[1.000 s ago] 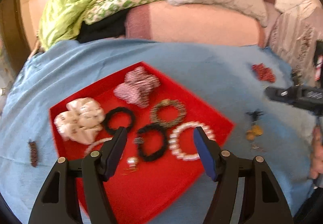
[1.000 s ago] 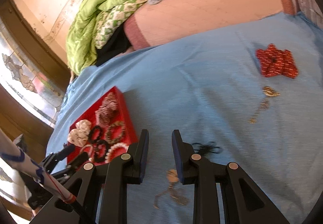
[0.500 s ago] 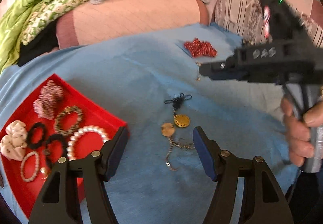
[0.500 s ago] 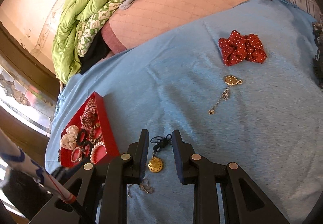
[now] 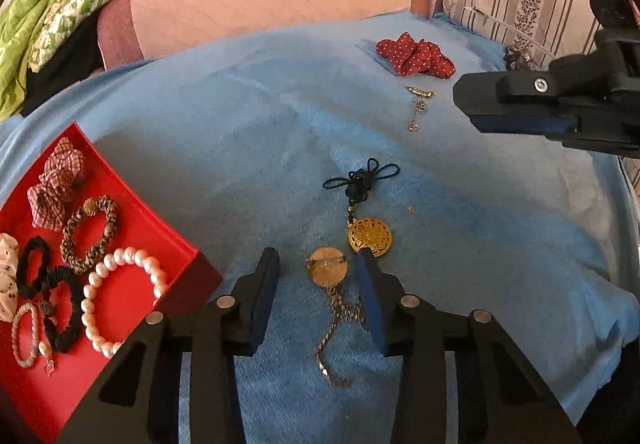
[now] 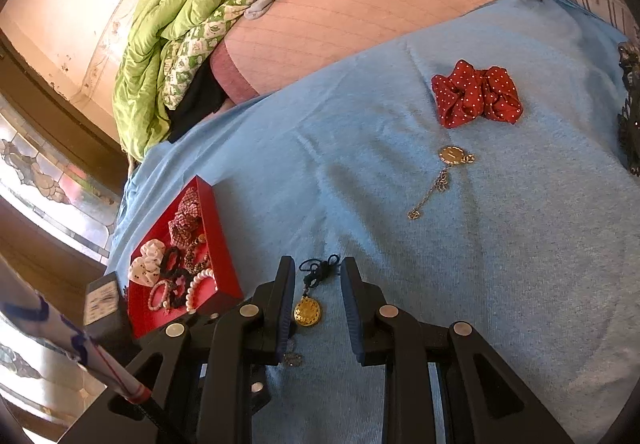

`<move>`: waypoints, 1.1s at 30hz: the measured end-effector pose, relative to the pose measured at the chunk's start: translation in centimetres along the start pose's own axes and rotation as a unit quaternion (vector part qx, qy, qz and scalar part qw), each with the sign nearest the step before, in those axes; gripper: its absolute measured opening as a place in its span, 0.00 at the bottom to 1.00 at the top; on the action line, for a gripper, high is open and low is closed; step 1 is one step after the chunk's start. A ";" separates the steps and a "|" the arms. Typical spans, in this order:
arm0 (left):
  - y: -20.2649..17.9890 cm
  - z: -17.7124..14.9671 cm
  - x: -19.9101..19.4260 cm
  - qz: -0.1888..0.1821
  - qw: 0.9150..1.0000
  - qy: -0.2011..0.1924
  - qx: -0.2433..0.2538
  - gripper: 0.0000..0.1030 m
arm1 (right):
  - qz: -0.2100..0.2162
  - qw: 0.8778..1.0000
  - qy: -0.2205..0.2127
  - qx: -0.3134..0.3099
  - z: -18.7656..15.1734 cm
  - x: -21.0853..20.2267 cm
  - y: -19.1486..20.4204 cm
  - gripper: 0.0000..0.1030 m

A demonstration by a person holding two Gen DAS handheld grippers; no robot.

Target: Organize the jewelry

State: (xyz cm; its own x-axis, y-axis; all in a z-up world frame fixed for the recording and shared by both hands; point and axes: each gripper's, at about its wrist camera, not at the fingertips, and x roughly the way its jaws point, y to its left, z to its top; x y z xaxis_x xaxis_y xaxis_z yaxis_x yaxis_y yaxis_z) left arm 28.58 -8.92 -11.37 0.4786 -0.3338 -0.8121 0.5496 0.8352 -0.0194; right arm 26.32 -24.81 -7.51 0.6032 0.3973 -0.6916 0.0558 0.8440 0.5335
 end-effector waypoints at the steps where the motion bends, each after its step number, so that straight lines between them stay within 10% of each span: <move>1: 0.0 0.0 0.0 0.001 1.000 -0.001 -0.003 0.35 | 0.000 1.000 0.001 -0.001 0.0 0.0 0.1 0.25; 4: 0.3 0.2 0.1 0.008 1.000 -0.004 -0.012 0.19 | 0.001 1.000 0.004 -0.004 -0.2 0.2 0.2 0.25; 29: 6.9 0.2 -11.1 -0.002 0.987 -0.140 -0.077 0.19 | -0.051 0.997 0.055 -0.016 -0.8 8.7 2.4 0.25; 33: 8.3 -0.5 -11.9 0.007 0.987 -0.141 -0.083 0.19 | -0.065 0.997 0.045 -0.026 -0.6 8.9 3.1 0.10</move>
State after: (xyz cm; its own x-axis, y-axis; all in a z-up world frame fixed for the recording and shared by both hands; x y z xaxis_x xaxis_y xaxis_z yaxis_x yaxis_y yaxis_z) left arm 27.12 2.23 -2.14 0.6695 -0.4101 -0.6194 0.4325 0.8931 -0.1238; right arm 31.39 -18.43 -12.34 0.5190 0.3129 -0.7955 0.0859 0.9068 0.4127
